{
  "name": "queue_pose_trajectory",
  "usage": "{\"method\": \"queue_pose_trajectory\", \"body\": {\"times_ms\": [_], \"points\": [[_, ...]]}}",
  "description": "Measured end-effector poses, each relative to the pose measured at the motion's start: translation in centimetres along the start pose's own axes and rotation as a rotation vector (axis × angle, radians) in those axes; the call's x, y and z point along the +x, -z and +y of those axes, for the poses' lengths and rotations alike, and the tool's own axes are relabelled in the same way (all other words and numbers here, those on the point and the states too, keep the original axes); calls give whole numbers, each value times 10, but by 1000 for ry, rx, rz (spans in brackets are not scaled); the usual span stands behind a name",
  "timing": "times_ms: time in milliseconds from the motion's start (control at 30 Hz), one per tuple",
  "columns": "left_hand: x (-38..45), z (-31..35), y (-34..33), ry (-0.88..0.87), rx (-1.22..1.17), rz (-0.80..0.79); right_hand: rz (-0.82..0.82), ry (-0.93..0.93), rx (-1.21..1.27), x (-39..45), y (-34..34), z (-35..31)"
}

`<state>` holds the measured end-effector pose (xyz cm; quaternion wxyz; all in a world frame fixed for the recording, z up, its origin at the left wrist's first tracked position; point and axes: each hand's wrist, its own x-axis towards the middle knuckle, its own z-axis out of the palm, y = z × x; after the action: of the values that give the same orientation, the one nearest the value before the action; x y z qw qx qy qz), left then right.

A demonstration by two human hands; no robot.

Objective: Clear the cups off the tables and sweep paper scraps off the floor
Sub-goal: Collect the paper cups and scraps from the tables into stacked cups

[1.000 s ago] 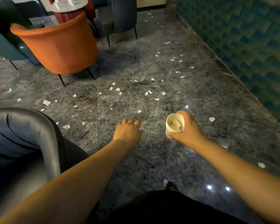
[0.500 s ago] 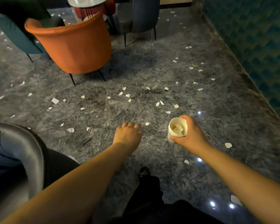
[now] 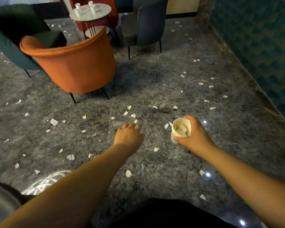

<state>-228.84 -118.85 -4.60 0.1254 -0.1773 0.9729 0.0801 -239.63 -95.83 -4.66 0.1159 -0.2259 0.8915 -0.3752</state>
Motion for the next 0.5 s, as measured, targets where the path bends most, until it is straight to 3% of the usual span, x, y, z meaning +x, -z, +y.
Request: {"method": "queue_pose_trajectory", "body": {"times_ms": [300,500], "points": [[103,-35,17,92,-7,-42,-78,10,-3,134,-22,-8],[203,-57,49,183,-18,-19,-140,82,4,270,-30,-16]]}}
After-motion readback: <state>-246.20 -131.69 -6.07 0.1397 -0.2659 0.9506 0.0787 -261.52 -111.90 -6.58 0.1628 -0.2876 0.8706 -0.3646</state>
